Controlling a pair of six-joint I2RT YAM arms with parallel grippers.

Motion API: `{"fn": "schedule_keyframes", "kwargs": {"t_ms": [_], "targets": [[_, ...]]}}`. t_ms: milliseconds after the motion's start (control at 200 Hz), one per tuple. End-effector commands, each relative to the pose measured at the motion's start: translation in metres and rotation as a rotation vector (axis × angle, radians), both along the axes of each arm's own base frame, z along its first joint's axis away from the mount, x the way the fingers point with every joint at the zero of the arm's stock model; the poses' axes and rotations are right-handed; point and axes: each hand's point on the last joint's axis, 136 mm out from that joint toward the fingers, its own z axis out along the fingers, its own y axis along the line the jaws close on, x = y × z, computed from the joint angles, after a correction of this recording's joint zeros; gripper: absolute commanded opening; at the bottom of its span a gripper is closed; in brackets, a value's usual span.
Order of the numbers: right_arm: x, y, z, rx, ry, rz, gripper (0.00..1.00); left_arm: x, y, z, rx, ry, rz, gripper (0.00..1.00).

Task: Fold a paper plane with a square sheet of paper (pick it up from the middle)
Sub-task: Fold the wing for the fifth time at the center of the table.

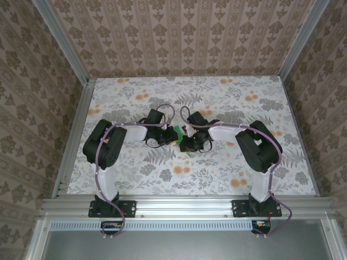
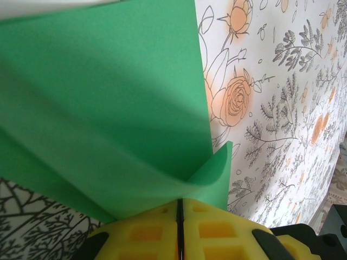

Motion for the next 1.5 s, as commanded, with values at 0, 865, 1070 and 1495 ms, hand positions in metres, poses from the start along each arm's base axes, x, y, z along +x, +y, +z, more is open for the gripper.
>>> {"fn": "schedule_keyframes", "kwargs": {"t_ms": [0,865,1070,1495], "targets": [[-0.018,-0.014,-0.013,-0.053,0.047,0.015,0.16,-0.016,0.031,-0.05,0.183,0.1,0.041,0.1],[0.015,0.006,0.026,0.139,-0.06,-0.048,0.19,-0.018,0.027,-0.049,0.166,0.105,0.024,0.1],[0.022,-0.003,0.001,0.035,-0.03,-0.067,0.17,-0.017,0.024,-0.046,0.161,0.101,0.014,0.1],[-0.009,-0.04,-0.05,-0.113,0.079,-0.098,0.14,-0.003,0.017,-0.022,0.132,0.008,-0.064,0.13]]}}
